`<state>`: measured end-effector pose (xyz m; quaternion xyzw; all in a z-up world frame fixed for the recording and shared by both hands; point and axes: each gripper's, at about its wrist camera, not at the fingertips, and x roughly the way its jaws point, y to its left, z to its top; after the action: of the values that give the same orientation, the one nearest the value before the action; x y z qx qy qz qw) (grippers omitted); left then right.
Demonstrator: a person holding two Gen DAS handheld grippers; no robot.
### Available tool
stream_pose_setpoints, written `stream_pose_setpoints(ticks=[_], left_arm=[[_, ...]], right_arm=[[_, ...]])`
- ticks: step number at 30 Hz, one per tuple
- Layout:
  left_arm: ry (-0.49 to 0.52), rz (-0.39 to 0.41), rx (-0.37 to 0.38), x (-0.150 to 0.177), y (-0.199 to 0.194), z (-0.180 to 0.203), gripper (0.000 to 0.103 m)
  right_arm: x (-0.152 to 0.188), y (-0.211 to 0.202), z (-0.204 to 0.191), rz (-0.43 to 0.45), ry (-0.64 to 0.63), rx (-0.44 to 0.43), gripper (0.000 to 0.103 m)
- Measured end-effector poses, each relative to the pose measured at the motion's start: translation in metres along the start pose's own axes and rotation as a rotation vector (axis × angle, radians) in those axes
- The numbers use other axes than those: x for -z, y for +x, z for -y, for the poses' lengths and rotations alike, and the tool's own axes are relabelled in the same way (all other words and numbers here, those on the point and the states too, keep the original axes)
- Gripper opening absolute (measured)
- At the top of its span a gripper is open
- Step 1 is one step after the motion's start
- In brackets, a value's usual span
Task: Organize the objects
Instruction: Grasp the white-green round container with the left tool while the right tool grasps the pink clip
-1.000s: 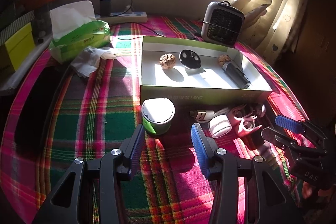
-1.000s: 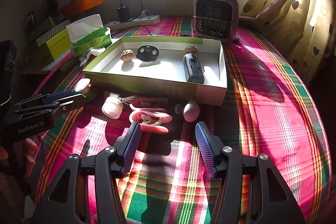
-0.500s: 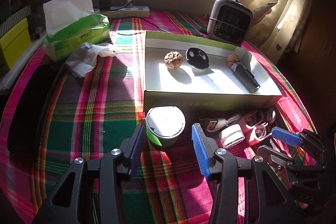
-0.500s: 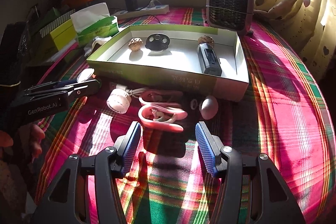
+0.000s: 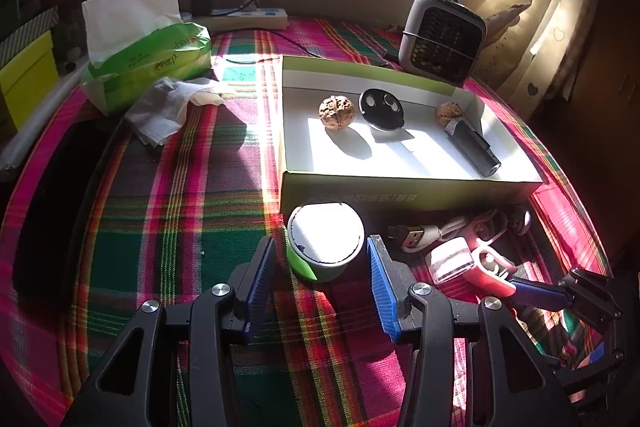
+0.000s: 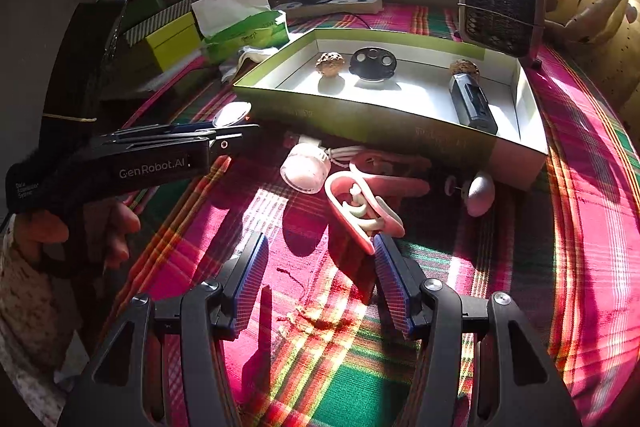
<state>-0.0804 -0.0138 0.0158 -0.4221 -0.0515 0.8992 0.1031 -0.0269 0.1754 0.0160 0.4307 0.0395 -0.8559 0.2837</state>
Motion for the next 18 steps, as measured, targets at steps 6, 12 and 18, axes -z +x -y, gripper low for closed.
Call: stream_pose_setpoints(ticks=[6, 12, 18], left_arm=[[-0.001, -0.002, -0.001, 0.000, 0.001, -0.001, 0.044], [0.006, -0.006, -0.001, -0.003, 0.003, 0.001, 0.044], [0.010, -0.007, -0.007, -0.004, 0.005, 0.002, 0.044]], right_arm=[[0.000, -0.007, -0.001, 0.009, -0.033, -0.021, 0.055], [-0.004, -0.007, 0.011, 0.019, 0.008, 0.060, 0.055], [-0.012, -0.003, 0.014, 0.039, -0.002, 0.097, 0.055]])
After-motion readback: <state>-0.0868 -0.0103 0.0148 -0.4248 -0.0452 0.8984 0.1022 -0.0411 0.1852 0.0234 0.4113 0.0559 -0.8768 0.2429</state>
